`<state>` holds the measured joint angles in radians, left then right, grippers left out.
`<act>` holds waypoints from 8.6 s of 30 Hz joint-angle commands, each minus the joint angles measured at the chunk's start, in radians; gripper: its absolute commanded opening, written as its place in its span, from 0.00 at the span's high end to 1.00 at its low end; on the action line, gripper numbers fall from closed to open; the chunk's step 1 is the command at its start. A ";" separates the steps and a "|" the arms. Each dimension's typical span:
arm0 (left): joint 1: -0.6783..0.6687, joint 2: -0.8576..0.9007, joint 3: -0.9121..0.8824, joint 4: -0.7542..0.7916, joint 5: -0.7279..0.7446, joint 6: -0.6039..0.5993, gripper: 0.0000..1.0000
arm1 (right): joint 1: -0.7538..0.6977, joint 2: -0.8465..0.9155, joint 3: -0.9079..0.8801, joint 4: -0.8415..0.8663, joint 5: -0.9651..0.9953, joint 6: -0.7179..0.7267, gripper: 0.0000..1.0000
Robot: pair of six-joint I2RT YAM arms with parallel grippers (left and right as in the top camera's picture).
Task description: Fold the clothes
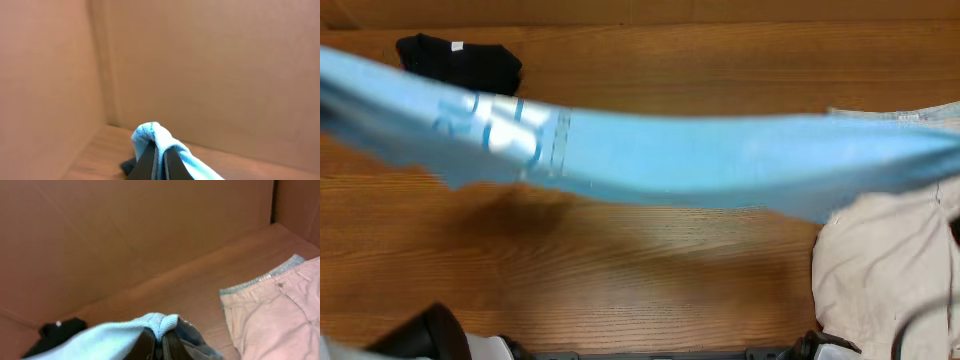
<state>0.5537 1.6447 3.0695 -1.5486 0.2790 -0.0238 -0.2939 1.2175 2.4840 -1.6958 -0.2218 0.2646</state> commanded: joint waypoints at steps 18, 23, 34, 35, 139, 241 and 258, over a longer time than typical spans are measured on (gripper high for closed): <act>-0.217 0.189 -0.412 -0.003 0.109 0.156 0.96 | -0.008 0.212 -0.491 0.110 -0.040 0.010 0.94; -0.427 0.465 -0.474 0.084 -0.046 0.203 0.96 | 0.013 0.434 -0.600 0.264 -0.156 -0.098 0.94; -0.562 0.907 -0.474 0.334 -0.149 0.121 0.71 | 0.059 0.859 -0.624 0.553 -0.162 -0.109 0.80; -0.562 0.916 -0.474 0.343 -0.149 0.120 0.60 | 0.059 0.871 -0.624 0.571 -0.161 -0.109 0.66; -0.314 0.595 -1.518 0.531 -0.330 -0.190 0.96 | 0.360 0.656 -1.364 1.386 0.062 -0.115 0.47; -0.764 0.691 -1.204 0.595 0.034 0.196 0.96 | 0.246 0.771 -1.360 1.301 -0.109 -0.089 0.95; -0.744 0.752 -1.180 0.774 0.024 -0.010 0.96 | 0.246 0.771 -1.360 1.259 -0.066 -0.084 0.96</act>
<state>-0.2123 2.3657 1.8706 -0.8124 0.3321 0.0727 -0.0505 1.9667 1.1343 -0.4030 -0.3408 0.1730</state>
